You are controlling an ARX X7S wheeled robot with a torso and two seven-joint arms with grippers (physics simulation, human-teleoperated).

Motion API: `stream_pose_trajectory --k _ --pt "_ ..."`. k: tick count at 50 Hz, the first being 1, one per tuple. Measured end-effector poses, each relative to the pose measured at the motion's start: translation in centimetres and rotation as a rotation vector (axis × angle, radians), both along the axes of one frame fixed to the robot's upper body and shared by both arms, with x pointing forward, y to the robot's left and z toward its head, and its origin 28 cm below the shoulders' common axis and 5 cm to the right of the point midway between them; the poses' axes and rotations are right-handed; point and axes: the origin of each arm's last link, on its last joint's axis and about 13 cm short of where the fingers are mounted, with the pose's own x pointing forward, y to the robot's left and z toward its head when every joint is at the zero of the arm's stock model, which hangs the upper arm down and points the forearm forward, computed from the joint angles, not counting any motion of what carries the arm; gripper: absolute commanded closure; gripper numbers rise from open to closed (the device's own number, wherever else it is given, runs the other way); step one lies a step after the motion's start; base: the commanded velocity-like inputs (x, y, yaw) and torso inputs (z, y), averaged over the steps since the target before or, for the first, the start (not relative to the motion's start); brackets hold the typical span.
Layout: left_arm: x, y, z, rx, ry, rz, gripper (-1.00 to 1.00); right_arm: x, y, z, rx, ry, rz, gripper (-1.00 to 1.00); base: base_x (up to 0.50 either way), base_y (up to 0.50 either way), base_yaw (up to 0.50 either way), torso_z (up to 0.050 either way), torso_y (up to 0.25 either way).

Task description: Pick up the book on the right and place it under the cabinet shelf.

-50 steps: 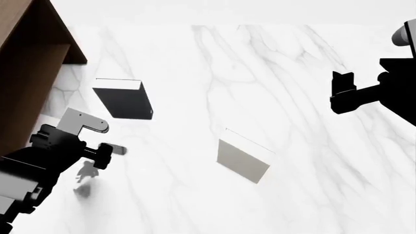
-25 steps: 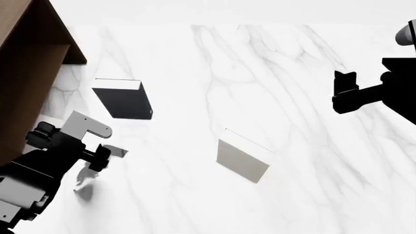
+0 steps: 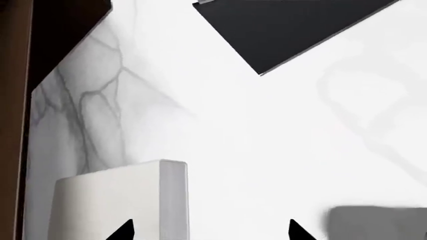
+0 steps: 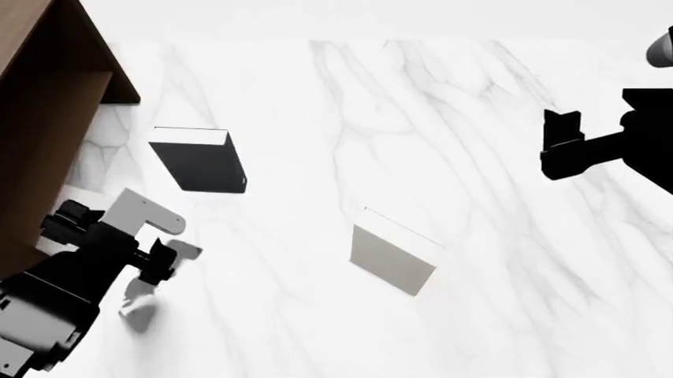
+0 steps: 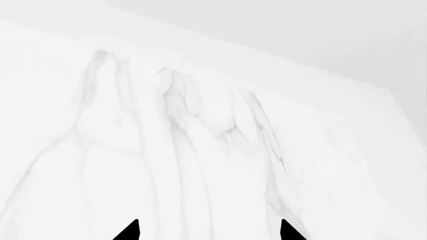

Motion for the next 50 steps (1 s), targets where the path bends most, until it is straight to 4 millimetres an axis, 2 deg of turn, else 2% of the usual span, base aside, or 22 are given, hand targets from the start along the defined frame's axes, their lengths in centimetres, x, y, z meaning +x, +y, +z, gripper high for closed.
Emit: stream_pose_trajectory --k 18,50 --pt "-0.6 -1.3 0.2 -0.021 0.012 -0.077 -1.0 -0.1 -0.1 0.0 0.003 -0.004 -0.001 -1.0 0.0 0.0 0.0 0.0 0.0" --pt "-2.7 -3.0 2.8 -0.046 -0.037 -0.213 -1.0 -0.2 -0.1 -0.3 0.012 -0.007 -0.001 -1.0 0.0 0.0 0.0 0.0 0.0"
